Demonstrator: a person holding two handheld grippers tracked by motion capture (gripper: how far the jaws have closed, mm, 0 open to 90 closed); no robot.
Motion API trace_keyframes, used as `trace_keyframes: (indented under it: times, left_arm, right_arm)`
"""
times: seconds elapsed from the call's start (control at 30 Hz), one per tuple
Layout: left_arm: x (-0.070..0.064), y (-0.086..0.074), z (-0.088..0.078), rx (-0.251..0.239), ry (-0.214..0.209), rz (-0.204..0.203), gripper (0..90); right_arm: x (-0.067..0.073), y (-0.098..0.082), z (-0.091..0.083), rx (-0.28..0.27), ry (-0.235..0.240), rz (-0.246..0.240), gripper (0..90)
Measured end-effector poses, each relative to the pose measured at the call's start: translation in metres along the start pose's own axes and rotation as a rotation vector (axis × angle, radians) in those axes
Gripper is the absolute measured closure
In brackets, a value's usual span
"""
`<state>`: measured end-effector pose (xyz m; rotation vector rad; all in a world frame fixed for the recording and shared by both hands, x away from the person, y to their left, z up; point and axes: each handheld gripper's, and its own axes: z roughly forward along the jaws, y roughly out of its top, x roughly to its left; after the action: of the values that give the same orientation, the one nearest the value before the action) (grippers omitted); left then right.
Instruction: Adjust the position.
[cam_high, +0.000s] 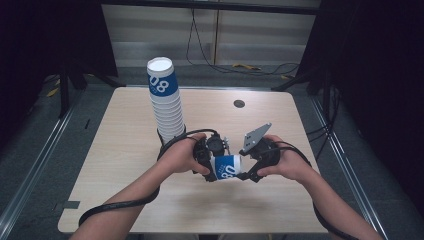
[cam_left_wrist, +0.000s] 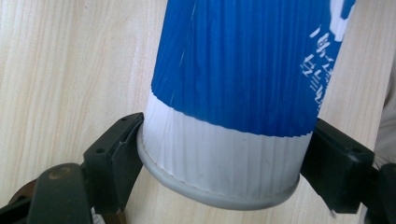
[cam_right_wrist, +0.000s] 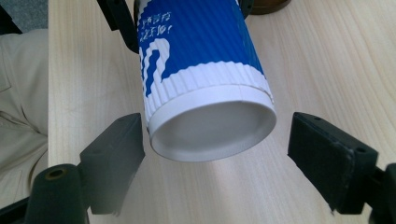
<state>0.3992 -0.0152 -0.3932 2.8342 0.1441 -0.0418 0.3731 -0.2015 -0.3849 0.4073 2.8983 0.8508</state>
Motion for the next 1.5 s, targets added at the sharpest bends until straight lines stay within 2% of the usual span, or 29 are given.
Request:
trace_keyframes:
  times: [0.17, 0.23, 0.73, 1.07, 1.2, 1.5]
  left_arm:
    - [0.0, 0.002, 0.0, -0.013, -0.002, -0.002, 20.4]
    - [0.0, 0.002, 0.0, -0.013, -0.004, -0.003, 20.4]
    - [-0.001, 0.003, -0.001, -0.024, -0.007, 0.001, 20.4]
    - [-0.001, 0.003, -0.002, -0.031, -0.004, -0.001, 20.3]
    - [-0.001, 0.004, -0.004, -0.018, -0.006, 0.01, 20.3]
    - [-0.001, 0.005, -0.005, -0.037, 0.0, 0.006, 20.1]
  right_arm:
    - [0.0, 0.001, 0.001, -0.001, 0.006, 0.009, 20.1]
    - [0.0, 0.0, 0.003, -0.001, 0.013, -0.001, 21.8]
    - [0.001, -0.002, 0.008, 0.036, 0.025, 0.006, 29.3]
    - [0.001, -0.004, 0.009, 0.049, 0.021, 0.003, 30.2]
    - [0.0, -0.005, 0.01, 0.053, 0.024, 0.007, 30.3]
    - [-0.001, -0.009, 0.013, 0.064, 0.024, 0.014, 30.7]
